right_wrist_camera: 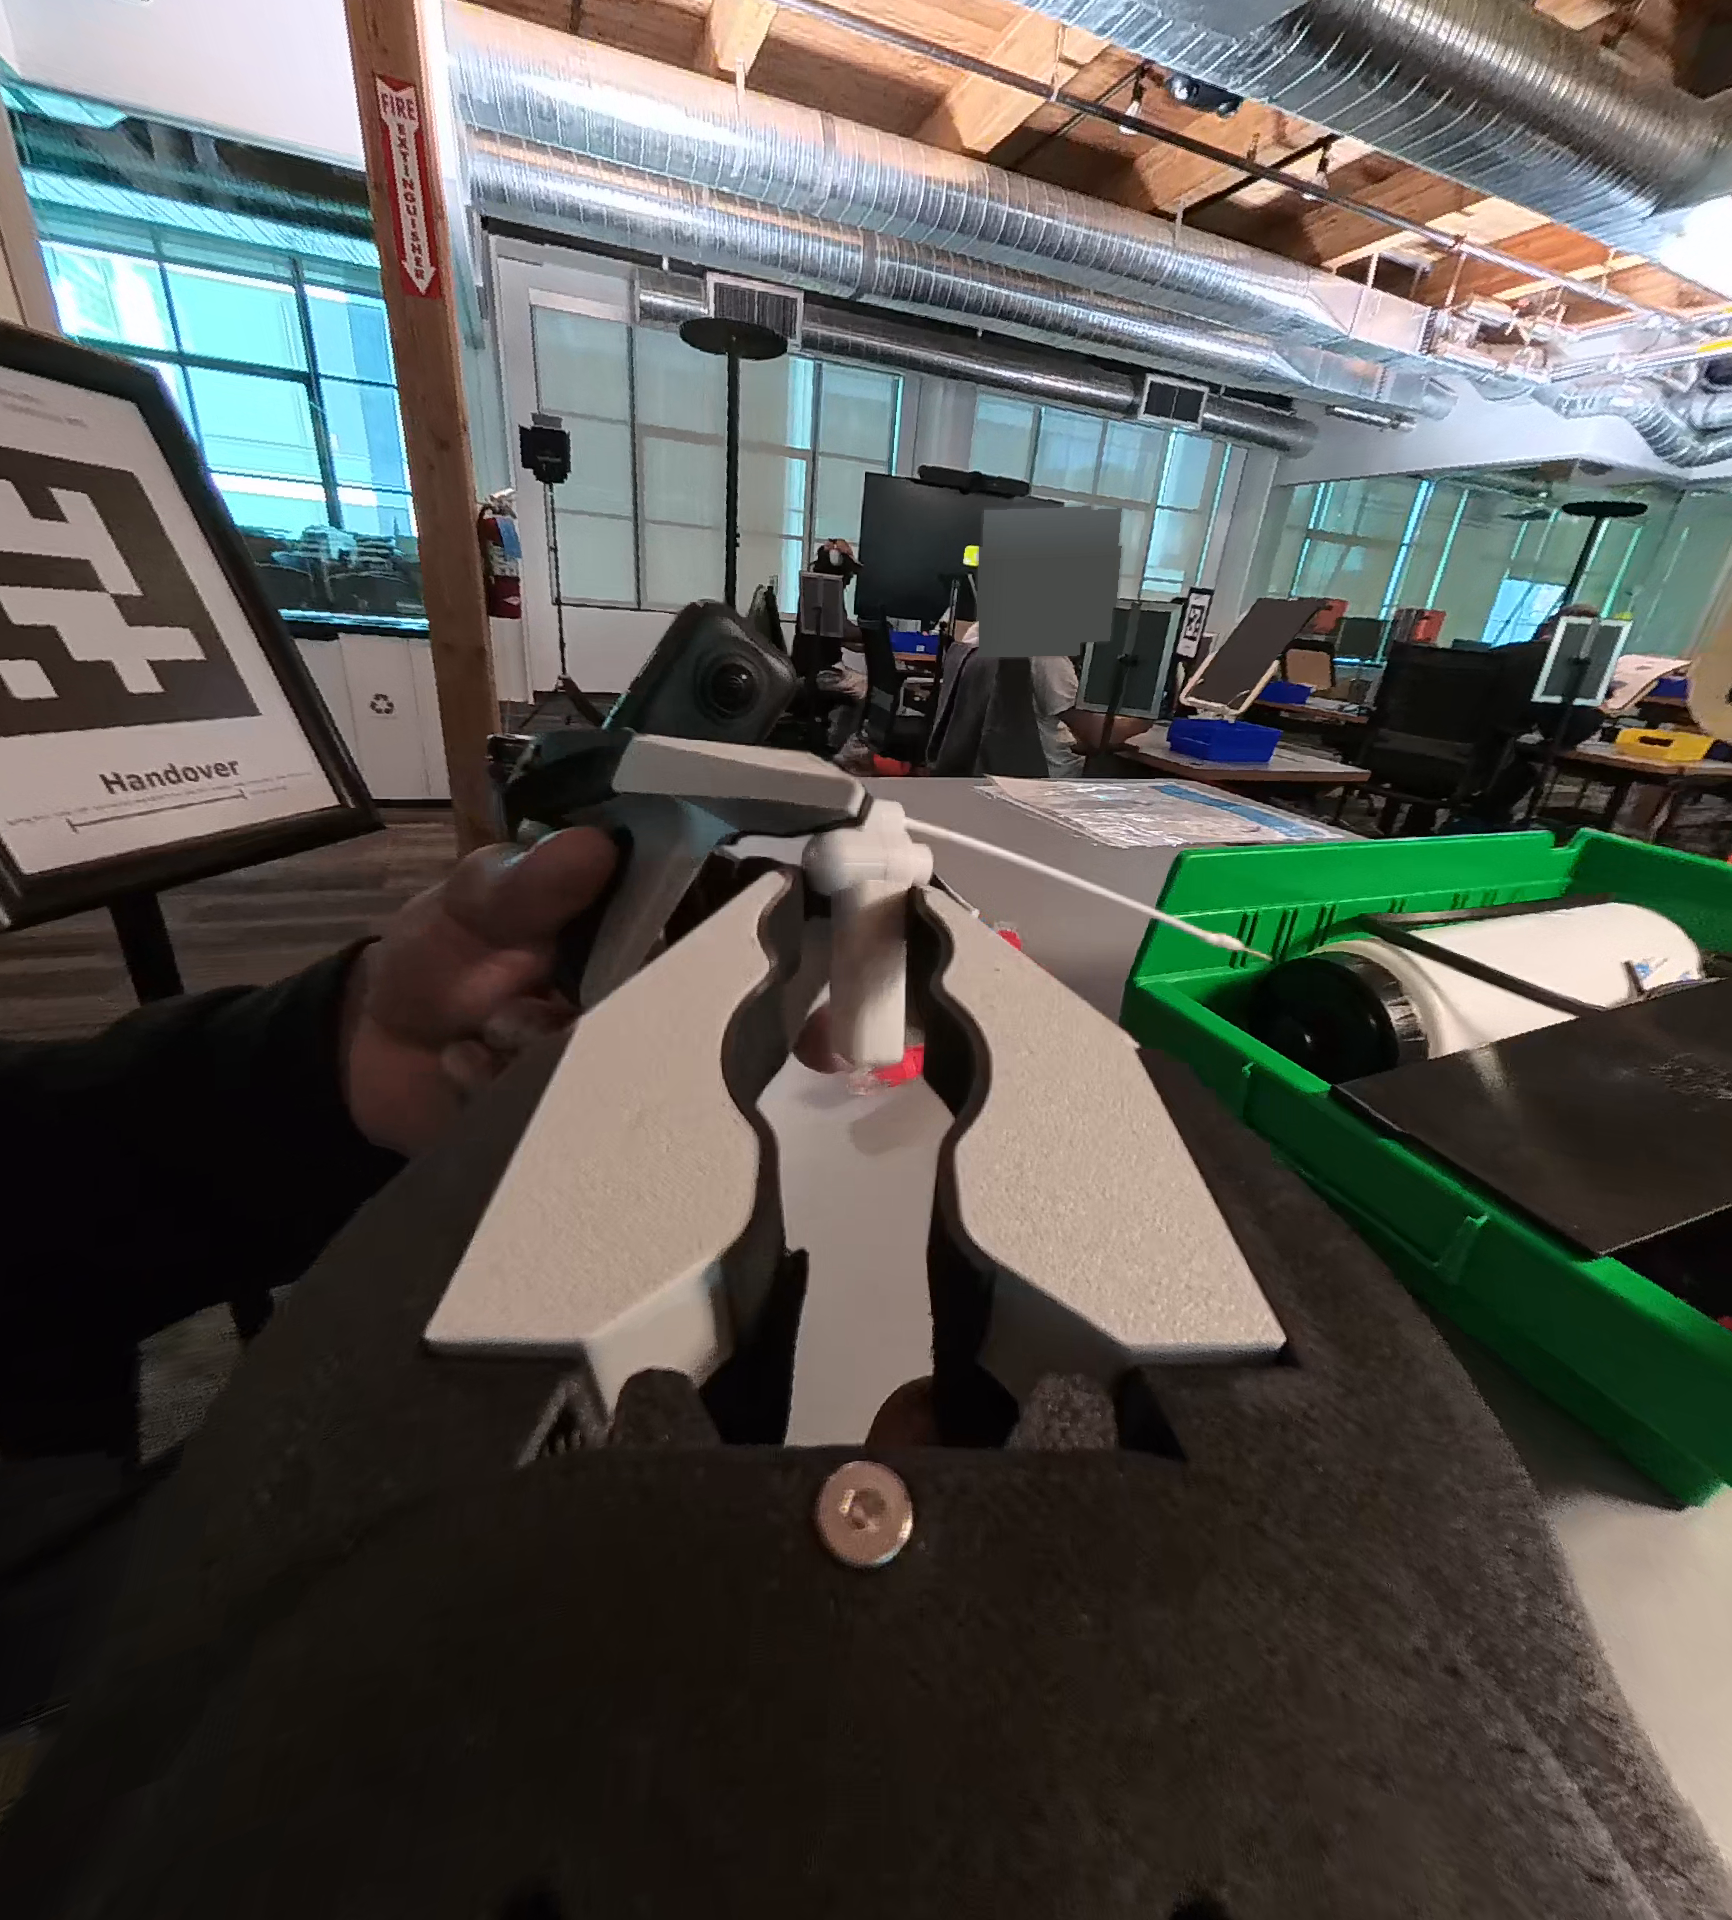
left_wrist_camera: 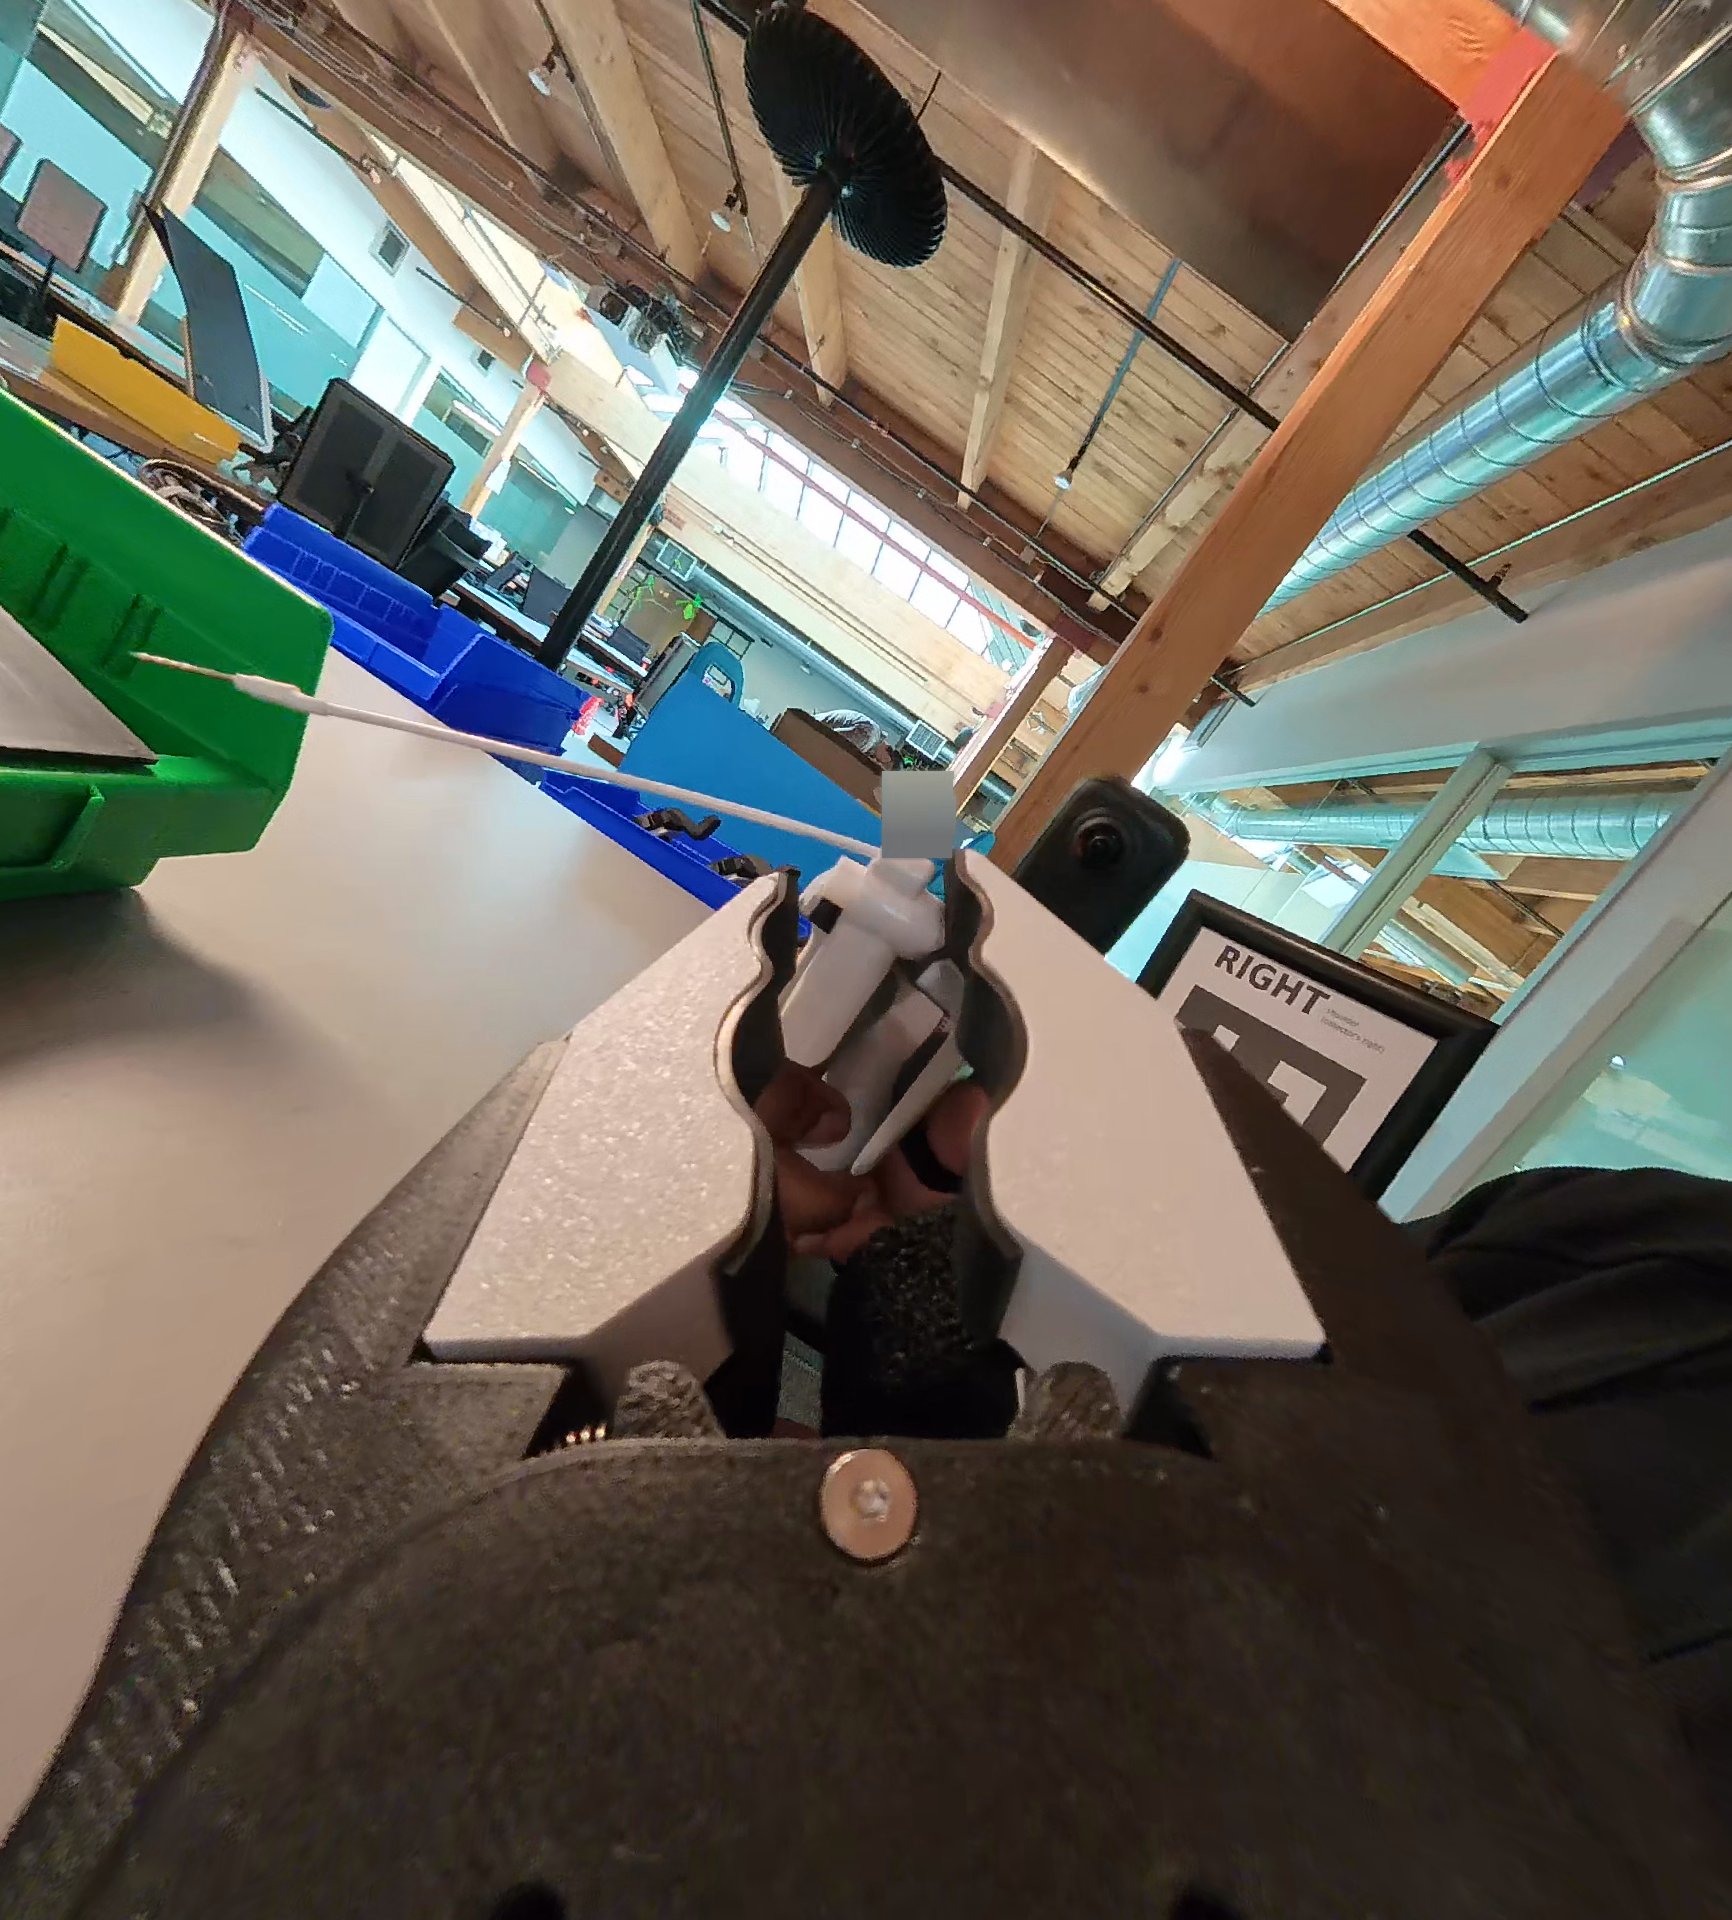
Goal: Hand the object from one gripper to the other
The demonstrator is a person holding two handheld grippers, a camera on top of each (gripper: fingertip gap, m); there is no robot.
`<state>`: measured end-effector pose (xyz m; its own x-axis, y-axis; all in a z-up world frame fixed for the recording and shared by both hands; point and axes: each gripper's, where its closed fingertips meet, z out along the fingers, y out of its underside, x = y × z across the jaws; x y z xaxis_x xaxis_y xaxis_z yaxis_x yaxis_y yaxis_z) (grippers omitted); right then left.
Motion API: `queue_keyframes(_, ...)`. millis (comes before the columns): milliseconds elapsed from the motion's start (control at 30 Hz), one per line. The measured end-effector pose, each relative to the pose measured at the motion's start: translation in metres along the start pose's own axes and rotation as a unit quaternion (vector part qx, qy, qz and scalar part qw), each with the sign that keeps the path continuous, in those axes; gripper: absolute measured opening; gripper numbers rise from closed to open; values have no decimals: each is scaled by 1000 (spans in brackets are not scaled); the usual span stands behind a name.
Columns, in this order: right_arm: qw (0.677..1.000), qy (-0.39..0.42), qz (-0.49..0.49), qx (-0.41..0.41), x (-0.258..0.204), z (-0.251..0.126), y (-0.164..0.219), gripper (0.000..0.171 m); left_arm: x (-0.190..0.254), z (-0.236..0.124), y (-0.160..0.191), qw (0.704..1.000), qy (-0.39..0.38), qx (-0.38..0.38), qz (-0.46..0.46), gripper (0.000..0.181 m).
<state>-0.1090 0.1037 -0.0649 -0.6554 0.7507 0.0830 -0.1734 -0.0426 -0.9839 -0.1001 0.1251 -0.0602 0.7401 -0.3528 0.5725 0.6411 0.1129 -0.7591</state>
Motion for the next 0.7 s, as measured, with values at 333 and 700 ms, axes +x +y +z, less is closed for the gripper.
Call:
queue_keyframes(333,1000,4,14,-3,7,-2,1,27,5,-6,-15,999,15,38,-9,18)
queue_keyframes(700,998,42,25,-29,18,-2,6,15,-2,1,-7,998,-36,19,47,33)
